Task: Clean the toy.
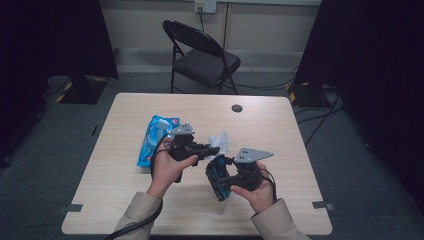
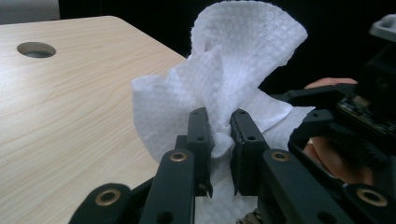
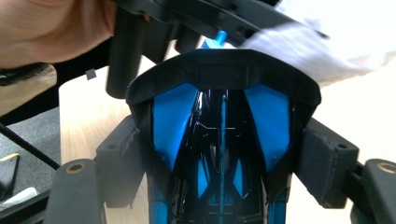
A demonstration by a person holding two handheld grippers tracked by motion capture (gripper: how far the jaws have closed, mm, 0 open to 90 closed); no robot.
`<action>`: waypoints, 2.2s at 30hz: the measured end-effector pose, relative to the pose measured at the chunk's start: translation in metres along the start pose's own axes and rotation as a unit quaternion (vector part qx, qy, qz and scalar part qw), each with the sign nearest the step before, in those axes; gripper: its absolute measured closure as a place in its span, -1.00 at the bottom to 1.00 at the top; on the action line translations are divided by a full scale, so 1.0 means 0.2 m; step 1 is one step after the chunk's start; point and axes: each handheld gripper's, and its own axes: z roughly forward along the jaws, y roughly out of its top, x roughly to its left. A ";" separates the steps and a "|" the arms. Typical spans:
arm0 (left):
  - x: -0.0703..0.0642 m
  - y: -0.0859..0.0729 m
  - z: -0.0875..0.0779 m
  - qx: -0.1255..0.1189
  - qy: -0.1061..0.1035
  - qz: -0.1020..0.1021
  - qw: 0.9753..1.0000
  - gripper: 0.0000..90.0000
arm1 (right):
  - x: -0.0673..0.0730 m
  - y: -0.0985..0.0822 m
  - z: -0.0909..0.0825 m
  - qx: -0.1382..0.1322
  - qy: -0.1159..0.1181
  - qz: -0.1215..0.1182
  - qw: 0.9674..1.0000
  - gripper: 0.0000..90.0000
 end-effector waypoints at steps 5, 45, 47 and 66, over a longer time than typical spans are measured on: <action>0.03 -0.01 -0.04 -0.012 0.004 -0.019 1.000 0.77 | 0.00 0.01 -0.01 -0.006 -0.001 -0.001 1.000 -0.43; -0.02 -0.32 0.08 0.069 -0.068 -0.027 0.995 0.78 | -0.09 0.03 -0.06 -0.039 -0.006 0.026 0.999 -0.43; -0.02 -0.34 0.08 0.073 -0.070 -0.030 0.994 0.78 | -0.09 0.03 -0.06 -0.041 -0.005 0.029 0.999 -0.43; 0.03 -0.34 0.01 0.068 -0.044 -0.031 0.996 0.78 | -0.13 0.02 -0.09 -0.051 -0.015 0.041 0.998 -0.43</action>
